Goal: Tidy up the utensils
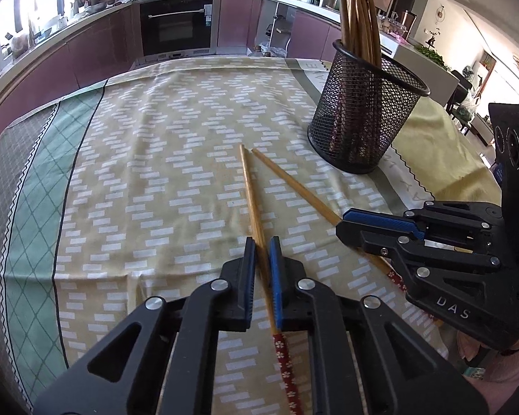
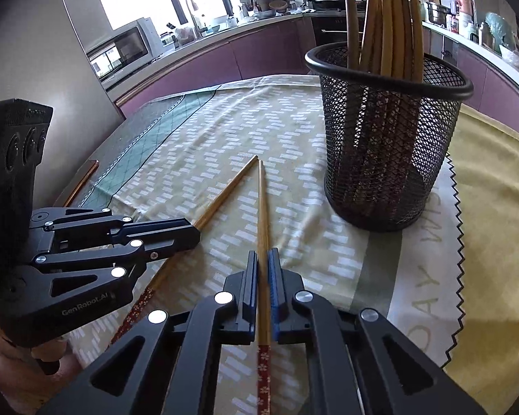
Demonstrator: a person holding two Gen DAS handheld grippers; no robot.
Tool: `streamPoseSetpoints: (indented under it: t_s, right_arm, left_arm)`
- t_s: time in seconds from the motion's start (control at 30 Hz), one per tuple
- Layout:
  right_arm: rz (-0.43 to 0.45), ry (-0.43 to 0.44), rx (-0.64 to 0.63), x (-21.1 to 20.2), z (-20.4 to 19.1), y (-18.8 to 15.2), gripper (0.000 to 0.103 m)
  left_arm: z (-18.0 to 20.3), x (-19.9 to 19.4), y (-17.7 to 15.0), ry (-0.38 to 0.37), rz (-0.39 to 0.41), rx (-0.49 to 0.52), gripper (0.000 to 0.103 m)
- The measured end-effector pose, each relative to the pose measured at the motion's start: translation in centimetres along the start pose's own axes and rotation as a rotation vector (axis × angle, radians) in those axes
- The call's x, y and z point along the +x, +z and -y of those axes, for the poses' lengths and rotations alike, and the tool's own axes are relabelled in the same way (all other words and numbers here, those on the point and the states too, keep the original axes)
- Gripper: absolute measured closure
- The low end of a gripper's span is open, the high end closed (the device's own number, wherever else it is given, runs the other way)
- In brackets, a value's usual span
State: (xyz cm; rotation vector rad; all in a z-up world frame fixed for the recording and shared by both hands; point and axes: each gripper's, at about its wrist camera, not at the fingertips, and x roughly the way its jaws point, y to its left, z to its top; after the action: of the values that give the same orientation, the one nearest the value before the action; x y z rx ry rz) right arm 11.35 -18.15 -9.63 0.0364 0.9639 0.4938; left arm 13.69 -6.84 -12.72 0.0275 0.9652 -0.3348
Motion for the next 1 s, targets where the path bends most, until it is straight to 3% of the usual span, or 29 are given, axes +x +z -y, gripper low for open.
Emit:
streamPoseSetpoints:
  t_s: [1.0]
  right_arm:
    - [0.093,0.096,0.015,-3.7,-0.2,0.2,0.097]
  left_arm:
    - [0.0,-4.0,0.0,-0.056,0.08,-0.009,0.095]
